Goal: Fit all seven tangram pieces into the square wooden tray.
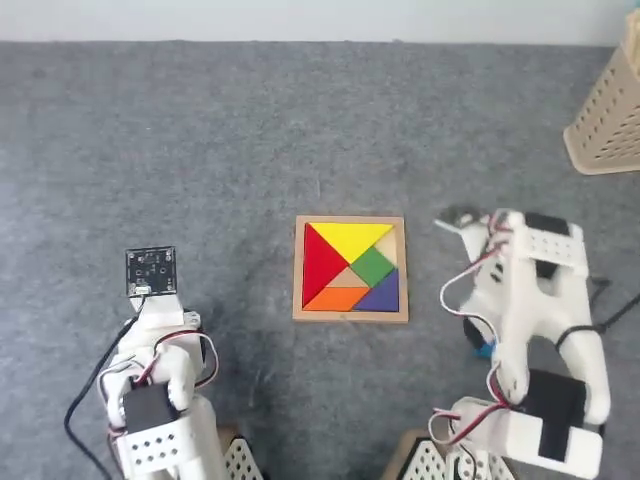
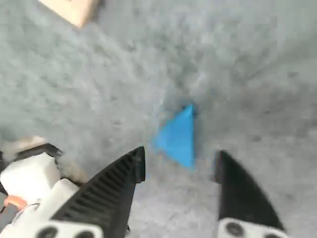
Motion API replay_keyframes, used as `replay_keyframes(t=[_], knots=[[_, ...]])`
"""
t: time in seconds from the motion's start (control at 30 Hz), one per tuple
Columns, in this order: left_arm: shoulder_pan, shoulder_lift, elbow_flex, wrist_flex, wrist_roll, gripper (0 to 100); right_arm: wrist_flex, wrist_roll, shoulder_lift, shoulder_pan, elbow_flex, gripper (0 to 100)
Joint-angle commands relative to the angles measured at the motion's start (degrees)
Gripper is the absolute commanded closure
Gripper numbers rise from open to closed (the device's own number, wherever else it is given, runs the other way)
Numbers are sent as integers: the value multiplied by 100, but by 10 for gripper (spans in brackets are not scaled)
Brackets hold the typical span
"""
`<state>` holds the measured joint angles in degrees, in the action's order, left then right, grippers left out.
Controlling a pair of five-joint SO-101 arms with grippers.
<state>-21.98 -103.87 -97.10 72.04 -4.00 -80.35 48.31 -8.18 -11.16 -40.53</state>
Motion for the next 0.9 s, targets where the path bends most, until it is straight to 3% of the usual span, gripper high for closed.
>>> replay_keyframes(t=[0.0,0.17,0.33,0.57,0.87], knots=[[18,-79,57,35,53,987,840,396,-110,-347,-624,720],[18,-79,57,35,53,987,1763,281,-101,-180,-1266,719],[18,-79,57,35,53,987,1877,-18,-110,40,-1310,728],[18,-79,57,35,53,987,2396,-1073,-92,40,-818,985],[18,-79,57,35,53,987,1727,-1776,-92,171,624,983]])
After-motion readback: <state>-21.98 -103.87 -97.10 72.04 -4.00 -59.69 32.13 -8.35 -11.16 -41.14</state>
